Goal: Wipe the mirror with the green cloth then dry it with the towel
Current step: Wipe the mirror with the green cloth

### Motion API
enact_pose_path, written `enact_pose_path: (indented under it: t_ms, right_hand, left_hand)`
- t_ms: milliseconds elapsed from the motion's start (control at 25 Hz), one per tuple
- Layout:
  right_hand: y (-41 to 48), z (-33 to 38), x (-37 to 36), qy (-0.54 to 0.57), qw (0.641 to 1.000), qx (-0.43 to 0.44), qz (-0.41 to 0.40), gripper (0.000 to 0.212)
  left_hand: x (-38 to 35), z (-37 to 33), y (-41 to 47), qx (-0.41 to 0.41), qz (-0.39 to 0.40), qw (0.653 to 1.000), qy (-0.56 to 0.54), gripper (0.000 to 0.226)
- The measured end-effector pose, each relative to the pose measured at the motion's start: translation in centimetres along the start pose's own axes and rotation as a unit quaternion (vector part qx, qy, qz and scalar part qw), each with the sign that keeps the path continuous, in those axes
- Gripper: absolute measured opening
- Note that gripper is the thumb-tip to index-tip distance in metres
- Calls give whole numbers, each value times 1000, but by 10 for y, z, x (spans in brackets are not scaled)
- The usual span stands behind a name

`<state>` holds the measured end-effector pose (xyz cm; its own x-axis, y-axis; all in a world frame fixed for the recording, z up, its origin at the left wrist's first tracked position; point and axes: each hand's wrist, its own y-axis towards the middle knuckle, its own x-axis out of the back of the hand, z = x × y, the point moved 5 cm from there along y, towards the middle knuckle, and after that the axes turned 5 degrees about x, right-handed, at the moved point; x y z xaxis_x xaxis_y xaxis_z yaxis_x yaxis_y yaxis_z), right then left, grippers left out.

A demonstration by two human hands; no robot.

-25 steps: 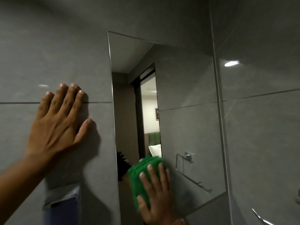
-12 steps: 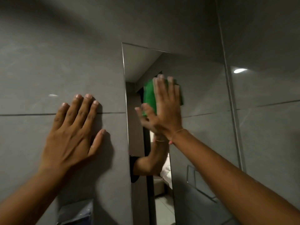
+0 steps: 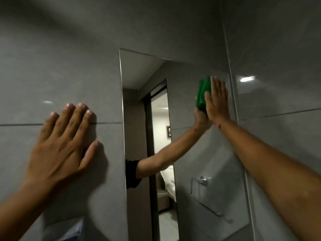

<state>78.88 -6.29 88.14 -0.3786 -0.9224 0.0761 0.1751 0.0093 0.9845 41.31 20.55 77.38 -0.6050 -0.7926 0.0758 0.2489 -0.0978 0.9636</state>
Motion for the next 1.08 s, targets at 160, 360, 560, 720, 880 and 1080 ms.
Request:
enact_pose_path:
  t_ms: [160, 360, 560, 720, 880, 1080]
  right_hand:
    - [-224, -53, -5, -32, 995, -93, -28, 64]
    - [-400, 85, -66, -30, 998, 54, 31, 71]
    - [-278, 228, -69, 18, 948, 315, 40, 60]
    - [-154, 218, -44, 18, 971, 238, -6, 61]
    - [-256, 66, -32, 39, 994, -93, -48, 63]
    - [-462, 117, -57, 4, 991, -137, -11, 65]
  left_hand:
    - [-12, 3, 0, 1, -5, 1000, -5, 88]
    - [-26, 10, 0, 2, 0, 1000, -12, 92]
    - [-32, 11, -4, 4, -36, 999, -28, 91]
    - [-24, 6, 0, -13, -9, 997, -82, 87]
    - [-12, 8, -1, 12, -20, 997, -71, 87]
    - [-23, 6, 1, 7, -32, 996, -82, 87]
